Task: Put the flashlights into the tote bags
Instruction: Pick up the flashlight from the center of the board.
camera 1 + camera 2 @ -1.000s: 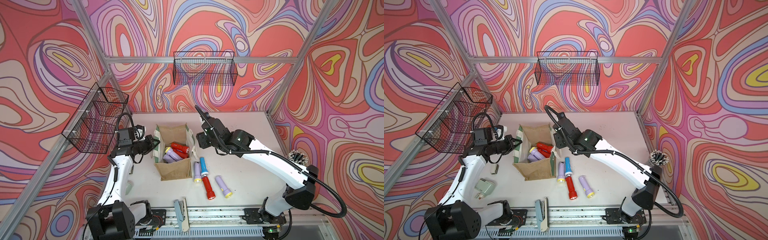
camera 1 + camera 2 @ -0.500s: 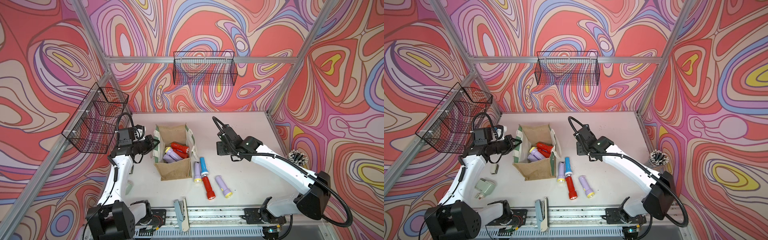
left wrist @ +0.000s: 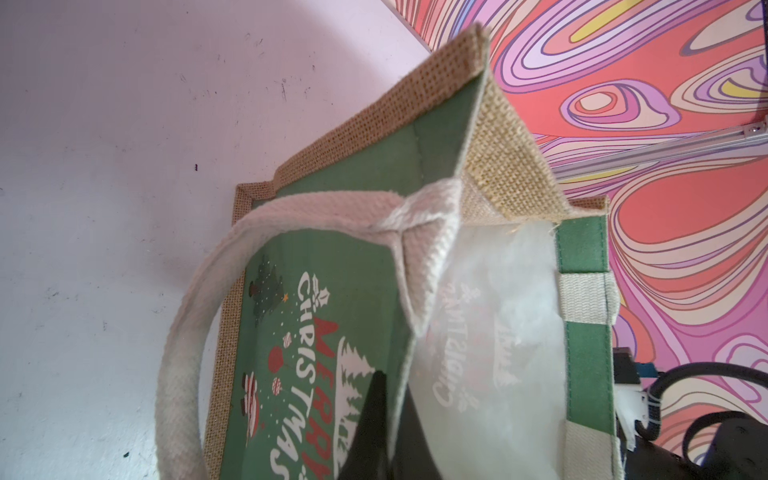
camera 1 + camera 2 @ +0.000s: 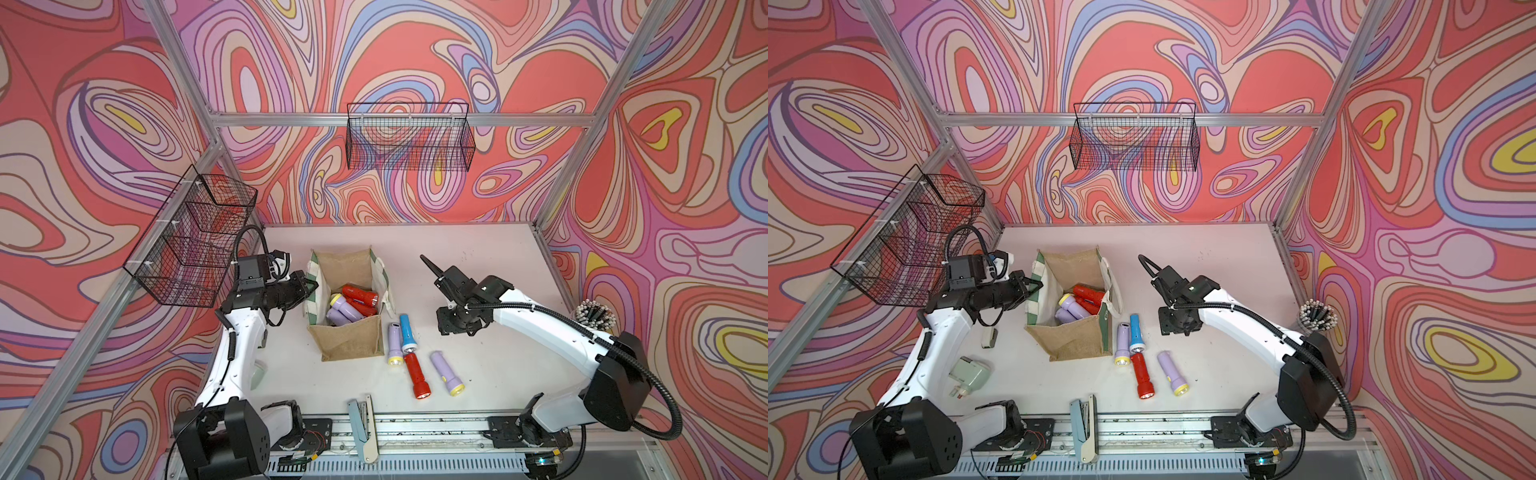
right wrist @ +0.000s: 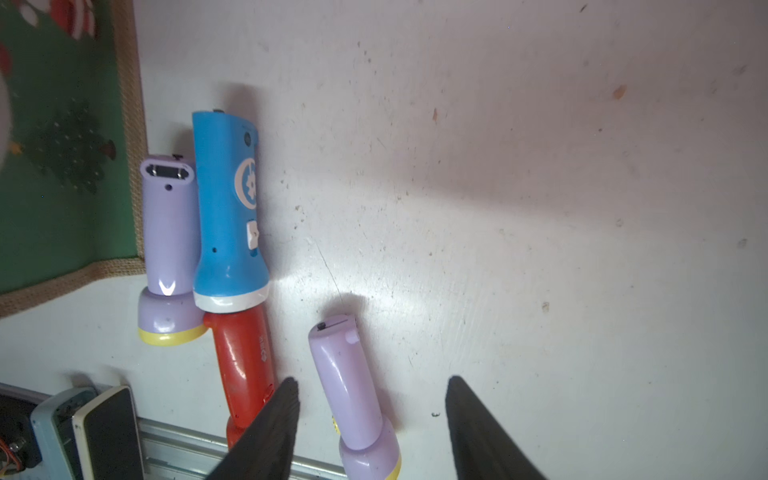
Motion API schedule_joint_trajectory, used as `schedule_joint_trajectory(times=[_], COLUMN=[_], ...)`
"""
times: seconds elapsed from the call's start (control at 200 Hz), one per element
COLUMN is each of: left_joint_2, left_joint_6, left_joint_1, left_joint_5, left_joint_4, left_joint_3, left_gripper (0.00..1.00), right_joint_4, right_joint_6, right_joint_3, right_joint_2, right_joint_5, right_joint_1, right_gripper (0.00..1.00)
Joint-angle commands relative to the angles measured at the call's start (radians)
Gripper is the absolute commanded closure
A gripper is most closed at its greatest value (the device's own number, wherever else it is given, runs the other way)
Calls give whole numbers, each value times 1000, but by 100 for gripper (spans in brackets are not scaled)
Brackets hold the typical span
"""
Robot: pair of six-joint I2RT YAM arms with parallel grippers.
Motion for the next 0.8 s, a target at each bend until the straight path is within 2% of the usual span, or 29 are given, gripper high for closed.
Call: schedule_joint_trajectory(times=[0.0,0.28,0.446,0.796], left_joint_2=[19,-7,-7,-12], left_joint_6=[5,3,33,21], left_joint_1=[0,1,1,2], left_joint_5=[9,-2,-24,-18], left_joint_4=[-21,-18,-57,-40], left_joint_3=[15,12,41,29], left_gripper=[100,100,100,100], right_joint_4=[-31,-21,-32,67], right_joint_6=[-35,-40,-54,-16], right_joint_3=[-36,-129,-150,-169], right_joint_2=[16,30,35,77], right_joint_5=[-76,-67,-67,-94], right_joint_1=[2,8,63,141], right_gripper=[42,42,43,40])
